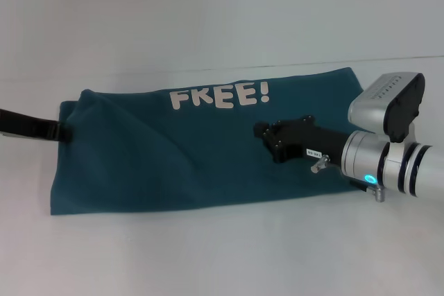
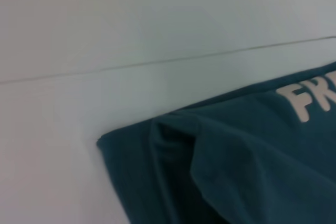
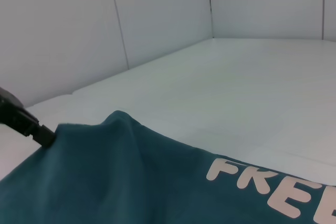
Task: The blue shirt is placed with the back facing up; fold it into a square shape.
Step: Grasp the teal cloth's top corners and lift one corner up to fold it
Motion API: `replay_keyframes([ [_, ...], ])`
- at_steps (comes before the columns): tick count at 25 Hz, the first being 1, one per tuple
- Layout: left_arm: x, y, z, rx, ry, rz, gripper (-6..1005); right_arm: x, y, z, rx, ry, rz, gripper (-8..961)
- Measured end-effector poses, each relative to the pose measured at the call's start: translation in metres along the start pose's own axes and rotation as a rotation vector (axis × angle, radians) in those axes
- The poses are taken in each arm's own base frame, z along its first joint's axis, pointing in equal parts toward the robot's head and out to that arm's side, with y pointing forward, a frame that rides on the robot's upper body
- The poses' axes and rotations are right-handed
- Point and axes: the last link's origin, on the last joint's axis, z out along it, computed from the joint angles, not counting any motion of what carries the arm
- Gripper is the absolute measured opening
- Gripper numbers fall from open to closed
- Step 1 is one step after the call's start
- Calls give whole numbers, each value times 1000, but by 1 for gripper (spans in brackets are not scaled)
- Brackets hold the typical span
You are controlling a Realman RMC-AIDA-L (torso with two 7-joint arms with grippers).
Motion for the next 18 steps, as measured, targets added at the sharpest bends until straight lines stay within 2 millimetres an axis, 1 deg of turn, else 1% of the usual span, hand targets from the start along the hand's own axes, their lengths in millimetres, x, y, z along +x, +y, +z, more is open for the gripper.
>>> replay_keyframes([
  [6, -9, -6, 1, 18, -34, -12, 65, -4, -2, -5, -10, -24, -7, -1],
  [10, -15, -5, 4, 8, -50, -17, 66, -9, -6, -14, -8, -47, -5, 16],
  [13, -16, -2, 4, -6, -50, -17, 66, -10, -5, -19, -28, -56, -17, 29],
  [18, -20, 0, -4, -49, 11, -31, 67, -13, 1, -20, -103, 23, -49, 51],
])
